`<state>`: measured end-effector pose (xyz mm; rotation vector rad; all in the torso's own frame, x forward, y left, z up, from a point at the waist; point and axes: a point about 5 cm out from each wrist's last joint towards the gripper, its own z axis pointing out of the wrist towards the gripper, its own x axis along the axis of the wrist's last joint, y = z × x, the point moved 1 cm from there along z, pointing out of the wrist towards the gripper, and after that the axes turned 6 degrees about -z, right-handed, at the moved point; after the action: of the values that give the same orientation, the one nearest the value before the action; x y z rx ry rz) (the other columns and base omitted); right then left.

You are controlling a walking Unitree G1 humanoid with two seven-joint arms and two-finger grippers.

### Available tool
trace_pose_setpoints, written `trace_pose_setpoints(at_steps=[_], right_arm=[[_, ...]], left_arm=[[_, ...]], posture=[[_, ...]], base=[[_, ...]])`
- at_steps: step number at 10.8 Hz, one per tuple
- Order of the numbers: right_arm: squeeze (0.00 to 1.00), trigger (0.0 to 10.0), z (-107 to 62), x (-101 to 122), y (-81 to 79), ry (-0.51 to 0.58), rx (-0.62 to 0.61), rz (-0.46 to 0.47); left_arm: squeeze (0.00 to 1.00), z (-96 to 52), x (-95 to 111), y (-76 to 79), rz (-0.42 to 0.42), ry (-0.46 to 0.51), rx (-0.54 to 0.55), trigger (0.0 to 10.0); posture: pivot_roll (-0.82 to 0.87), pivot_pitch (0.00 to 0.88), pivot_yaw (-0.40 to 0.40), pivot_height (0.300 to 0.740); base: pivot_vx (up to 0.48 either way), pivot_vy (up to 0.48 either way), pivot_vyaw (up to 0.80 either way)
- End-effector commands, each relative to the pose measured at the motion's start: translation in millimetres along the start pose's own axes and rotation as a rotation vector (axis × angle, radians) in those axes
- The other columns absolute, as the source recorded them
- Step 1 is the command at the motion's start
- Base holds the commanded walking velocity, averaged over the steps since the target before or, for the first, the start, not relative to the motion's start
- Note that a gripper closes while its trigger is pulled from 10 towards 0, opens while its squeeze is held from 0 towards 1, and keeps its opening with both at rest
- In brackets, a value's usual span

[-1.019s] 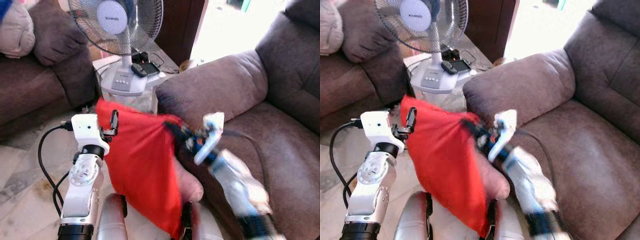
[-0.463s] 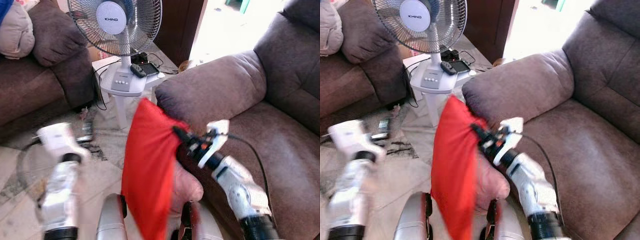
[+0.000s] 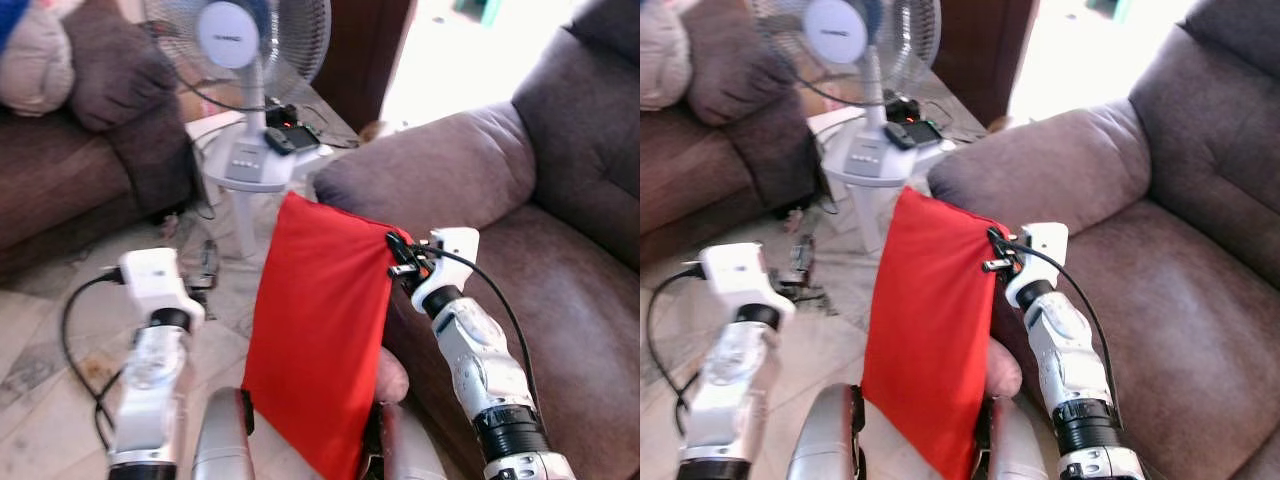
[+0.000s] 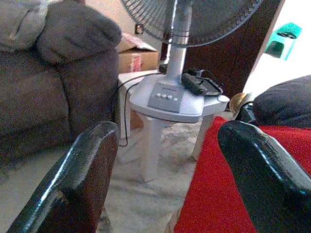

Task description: Move the pillow to the sofa from floor

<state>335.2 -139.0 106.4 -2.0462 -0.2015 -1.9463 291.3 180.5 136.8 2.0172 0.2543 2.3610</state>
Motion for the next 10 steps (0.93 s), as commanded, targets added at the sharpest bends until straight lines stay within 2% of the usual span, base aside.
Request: trace_pose_setpoints(at_steps=[1, 8, 10], right_arm=[[0.0, 10.0, 0.8, 20, 6.5, 0.109, -0.035, -0.037], [0.0, 10.0, 4.3, 11, 4.4, 0.117, -0.104, -0.055], [0.0, 10.0, 5.1, 14, 4.2, 0.134, -0.103, -0.058]], left_arm=[[0.0, -3.5, 3, 8.4, 0.016, 0.018, -0.026, 10.0], [0.0, -1.6, 6, 19.4, 0.042, 0.055, -0.066, 10.0], [0.0, -0.6, 8, 18.0, 0.085, 0.069, -0.086, 10.0]], posture=[[0.15, 0.089, -0.103, 0.615], [0.14, 0.058, -0.097, 0.615], [0.14, 0.056, -0.098, 0.615]], base=[[0.0, 0.0, 0.0], [0.0, 0.0, 0.0], [0.0, 0.0, 0.0]])
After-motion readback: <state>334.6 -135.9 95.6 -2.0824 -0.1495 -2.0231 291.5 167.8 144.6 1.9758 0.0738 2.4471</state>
